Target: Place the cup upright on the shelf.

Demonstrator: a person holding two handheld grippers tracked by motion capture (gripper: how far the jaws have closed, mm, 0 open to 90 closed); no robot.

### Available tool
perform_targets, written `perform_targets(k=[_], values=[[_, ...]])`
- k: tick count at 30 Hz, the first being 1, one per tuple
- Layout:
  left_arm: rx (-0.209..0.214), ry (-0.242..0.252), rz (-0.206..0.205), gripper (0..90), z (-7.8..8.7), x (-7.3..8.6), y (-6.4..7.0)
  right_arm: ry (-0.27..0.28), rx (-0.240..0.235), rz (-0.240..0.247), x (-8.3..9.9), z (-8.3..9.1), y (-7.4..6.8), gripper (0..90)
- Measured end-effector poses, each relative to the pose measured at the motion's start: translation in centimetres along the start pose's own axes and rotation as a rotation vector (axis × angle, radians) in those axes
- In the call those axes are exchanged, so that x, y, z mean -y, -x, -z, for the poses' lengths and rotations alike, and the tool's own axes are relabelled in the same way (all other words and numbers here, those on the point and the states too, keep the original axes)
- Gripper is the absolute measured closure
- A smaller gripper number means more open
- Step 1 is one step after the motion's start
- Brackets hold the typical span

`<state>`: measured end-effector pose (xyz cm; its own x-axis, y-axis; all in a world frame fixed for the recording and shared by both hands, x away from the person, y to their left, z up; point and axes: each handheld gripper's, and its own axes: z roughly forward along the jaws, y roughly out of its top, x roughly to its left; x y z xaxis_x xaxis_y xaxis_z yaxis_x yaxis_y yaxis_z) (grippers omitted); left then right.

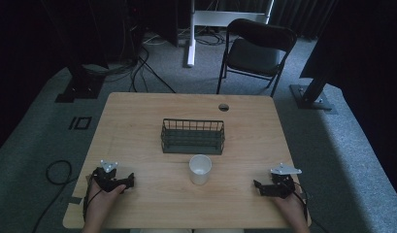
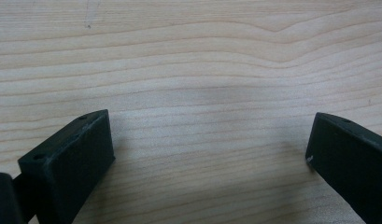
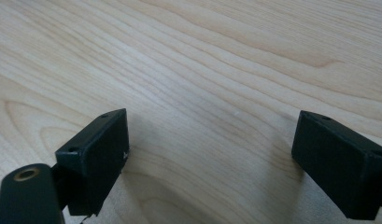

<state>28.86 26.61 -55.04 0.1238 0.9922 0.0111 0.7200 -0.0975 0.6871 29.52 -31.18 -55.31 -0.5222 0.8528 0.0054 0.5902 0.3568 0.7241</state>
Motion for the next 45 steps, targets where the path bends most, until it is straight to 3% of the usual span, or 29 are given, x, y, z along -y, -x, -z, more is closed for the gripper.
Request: perform_targets(k=[27,35,45], values=[[-0.001,0.001,-0.001,1.1,0.0,0.0,0.0,-0.001,-0.016,0.013,0.3,0.3,-0.1,10.8],[-0.001,0.001,-0.001,1.1,0.0,0.0,0.0,-0.051,-0.005,0.022,-0.4,0.3,-0.8,10.9],[-0.001,0.000,-0.001,1.1,0.0,0.0,0.0,-0.056,-0.003,0.037,-0.6,0.3,-1.7,12.8]])
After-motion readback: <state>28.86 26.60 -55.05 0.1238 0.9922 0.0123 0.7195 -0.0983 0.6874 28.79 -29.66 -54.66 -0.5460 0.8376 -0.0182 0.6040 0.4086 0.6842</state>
